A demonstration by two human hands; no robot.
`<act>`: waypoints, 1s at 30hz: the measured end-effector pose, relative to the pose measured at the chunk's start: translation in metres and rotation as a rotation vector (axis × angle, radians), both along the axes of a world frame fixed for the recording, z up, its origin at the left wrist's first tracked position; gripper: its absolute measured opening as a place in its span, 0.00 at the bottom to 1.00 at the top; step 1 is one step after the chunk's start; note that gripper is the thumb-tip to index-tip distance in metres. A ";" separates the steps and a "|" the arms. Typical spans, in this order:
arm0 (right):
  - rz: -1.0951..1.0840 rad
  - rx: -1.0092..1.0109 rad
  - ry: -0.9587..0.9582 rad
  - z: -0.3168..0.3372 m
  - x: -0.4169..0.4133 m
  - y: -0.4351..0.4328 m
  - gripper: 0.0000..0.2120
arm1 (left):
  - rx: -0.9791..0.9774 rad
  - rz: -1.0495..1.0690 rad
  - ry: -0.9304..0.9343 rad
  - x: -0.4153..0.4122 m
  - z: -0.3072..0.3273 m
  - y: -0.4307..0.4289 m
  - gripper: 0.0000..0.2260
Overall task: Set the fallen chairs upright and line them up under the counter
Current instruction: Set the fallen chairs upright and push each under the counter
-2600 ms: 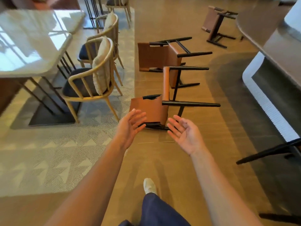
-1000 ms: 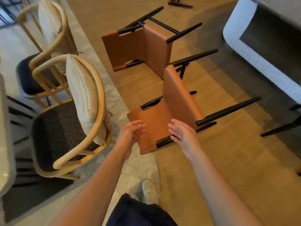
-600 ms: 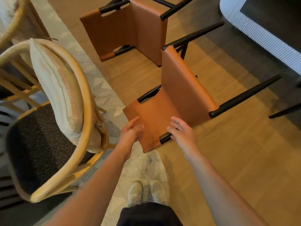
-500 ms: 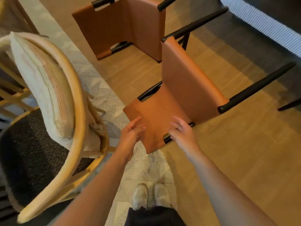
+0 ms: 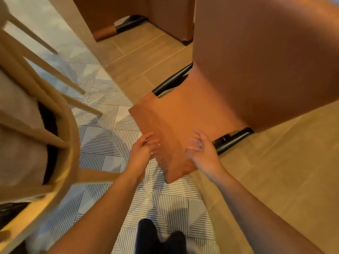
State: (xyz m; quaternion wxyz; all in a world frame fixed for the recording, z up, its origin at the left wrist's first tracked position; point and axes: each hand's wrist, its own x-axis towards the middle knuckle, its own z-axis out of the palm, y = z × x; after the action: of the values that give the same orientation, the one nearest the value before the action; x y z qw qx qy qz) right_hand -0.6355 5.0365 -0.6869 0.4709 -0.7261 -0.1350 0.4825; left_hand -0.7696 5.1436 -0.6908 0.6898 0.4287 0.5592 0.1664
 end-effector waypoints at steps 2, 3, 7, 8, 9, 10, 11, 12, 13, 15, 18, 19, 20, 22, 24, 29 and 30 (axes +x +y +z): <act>0.011 0.018 -0.019 -0.037 0.002 0.008 0.33 | 0.004 0.007 -0.002 0.001 -0.034 0.006 0.20; 0.015 0.027 -0.019 -0.057 0.001 0.012 0.33 | 0.006 0.018 -0.004 0.001 -0.053 0.010 0.20; 0.062 0.044 -0.074 -0.118 -0.004 0.030 0.34 | 0.022 -0.001 0.007 -0.002 -0.109 0.022 0.19; 0.072 0.055 -0.083 -0.131 -0.004 0.034 0.34 | 0.016 -0.003 0.002 -0.002 -0.120 0.026 0.18; 0.085 0.061 -0.097 -0.142 -0.004 0.038 0.33 | 0.010 -0.004 -0.001 -0.001 -0.130 0.031 0.17; 0.096 0.072 -0.116 -0.155 -0.005 0.044 0.33 | 0.012 0.001 -0.002 0.001 -0.141 0.037 0.17; 0.102 0.078 -0.124 -0.164 -0.004 0.047 0.33 | 0.012 0.005 0.002 0.004 -0.148 0.042 0.16; 0.105 0.089 -0.129 -0.172 -0.002 0.052 0.33 | 0.016 0.015 0.009 0.007 -0.155 0.047 0.16; 0.108 0.098 -0.134 -0.180 -0.002 0.056 0.33 | 0.013 0.027 0.011 0.009 -0.161 0.051 0.16; 0.116 0.108 -0.144 -0.194 0.000 0.065 0.33 | -0.019 0.080 -0.026 0.014 -0.172 0.058 0.15; 0.117 0.122 -0.127 -0.209 0.005 0.078 0.33 | -0.084 0.120 -0.092 0.023 -0.180 0.068 0.13; 0.123 0.130 -0.128 -0.213 0.006 0.083 0.33 | -0.086 0.105 -0.098 0.026 -0.182 0.072 0.13; 0.133 0.139 -0.129 -0.217 0.007 0.088 0.33 | -0.078 0.089 -0.101 0.028 -0.185 0.077 0.14; 0.138 0.143 -0.111 -0.222 0.007 0.094 0.33 | -0.057 0.076 -0.087 0.030 -0.189 0.082 0.14; 0.119 0.143 -0.091 -0.226 0.004 0.098 0.33 | -0.038 0.094 -0.062 0.027 -0.196 0.083 0.14; 0.129 0.138 -0.108 -0.241 -0.004 0.098 0.34 | -0.071 0.157 0.005 0.014 -0.225 0.071 0.14; 0.146 0.140 -0.119 -0.245 -0.005 0.097 0.34 | -0.078 0.163 0.018 0.013 -0.231 0.069 0.13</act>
State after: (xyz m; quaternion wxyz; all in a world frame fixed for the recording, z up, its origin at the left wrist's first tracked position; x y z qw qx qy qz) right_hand -0.6407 5.1335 -0.9315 0.4754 -0.7069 -0.2487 0.4609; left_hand -0.7566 5.2130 -0.9219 0.6851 0.3558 0.6047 0.1962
